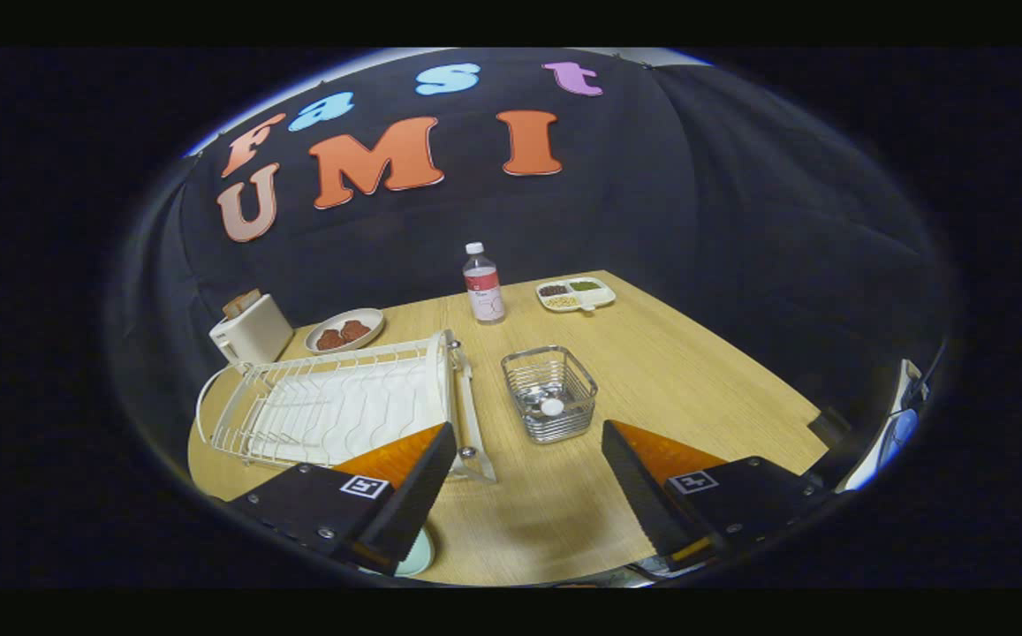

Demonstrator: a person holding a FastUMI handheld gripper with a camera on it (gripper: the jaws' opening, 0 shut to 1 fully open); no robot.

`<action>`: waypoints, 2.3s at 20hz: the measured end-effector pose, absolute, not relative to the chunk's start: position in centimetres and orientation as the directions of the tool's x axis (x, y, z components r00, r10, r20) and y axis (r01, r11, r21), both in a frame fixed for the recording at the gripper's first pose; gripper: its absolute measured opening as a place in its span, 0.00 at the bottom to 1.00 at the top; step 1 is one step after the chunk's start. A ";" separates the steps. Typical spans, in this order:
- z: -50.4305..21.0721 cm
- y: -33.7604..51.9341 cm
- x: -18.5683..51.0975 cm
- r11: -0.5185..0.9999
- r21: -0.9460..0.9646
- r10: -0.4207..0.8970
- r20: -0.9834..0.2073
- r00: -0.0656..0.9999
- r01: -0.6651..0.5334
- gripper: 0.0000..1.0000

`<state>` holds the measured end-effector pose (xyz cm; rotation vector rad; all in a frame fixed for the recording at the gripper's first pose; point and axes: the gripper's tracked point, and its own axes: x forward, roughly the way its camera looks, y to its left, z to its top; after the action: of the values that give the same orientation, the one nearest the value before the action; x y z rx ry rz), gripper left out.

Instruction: Take the plate from the dish rack, then take the spoon from the basket and place it into the plate.

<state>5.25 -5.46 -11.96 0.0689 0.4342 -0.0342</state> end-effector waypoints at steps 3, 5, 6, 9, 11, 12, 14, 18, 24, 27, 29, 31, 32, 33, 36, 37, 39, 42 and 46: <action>-12.2 -6.3 7.1 0.996 0.061 -0.030 -0.393 0.919 0.058 0.99; -12.7 -6.6 8.3 0.997 0.056 -0.026 -0.381 0.924 0.051 0.99; -12.9 -6.8 8.9 0.998 0.047 -0.027 -0.368 0.930 0.047 0.94; -13.2 -7.0 10.1 1.000 -0.017 -0.028 -0.325 0.945 0.024 0.81; -14.0 -6.3 10.3 1.000 -0.029 -0.008 -0.332 0.943 -0.002 0.70; -14.1 -6.1 10.5 1.000 -0.028 -0.003 -0.324 0.946 -0.006 0.65; -14.6 -6.2 10.9 0.999 -0.034 -0.012 -0.311 0.950 0.002 0.50; -15.5 -6.1 11.3 1.000 -0.028 -0.019 -0.312 0.950 0.010 0.29; -14.3 -5.7 10.5 1.000 -0.022 -0.007 -0.297 0.955 0.001 0.16; -12.3 -5.8 9.4 0.999 -0.042 -0.015 -0.264 0.964 0.004 0.12; -10.6 -6.0 8.4 0.999 -0.045 -0.016 -0.240 0.971 0.005 0.11; -9.0 -6.2 7.2 0.999 -0.035 -0.016 -0.221 0.975 0.008 0.11; -8.2 -6.3 6.5 1.000 -0.026 -0.015 -0.210 0.978 0.010 0.11; -7.5 -6.2 5.8 1.000 -0.013 -0.009 -0.202 0.979 0.007 0.11; -5.7 -5.2 3.2 1.000 0.022 0.025 -0.185 0.982 -0.021 0.11; -5.4 -4.7 2.3 0.999 0.026 0.041 -0.179 0.983 -0.037 0.11; -4.7 -3.5 0.5 0.997 0.023 0.071 -0.171 0.983 -0.068 0.11; -4.2 -0.9 -2.4 0.990 0.038 0.138 -0.165 0.977 -0.134 0.11; -4.5 2.9 -5.2 0.970 0.012 0.243 -0.163 0.956 -0.244 0.10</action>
<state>-5.17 2.89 -4.47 -0.0080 0.1647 0.2471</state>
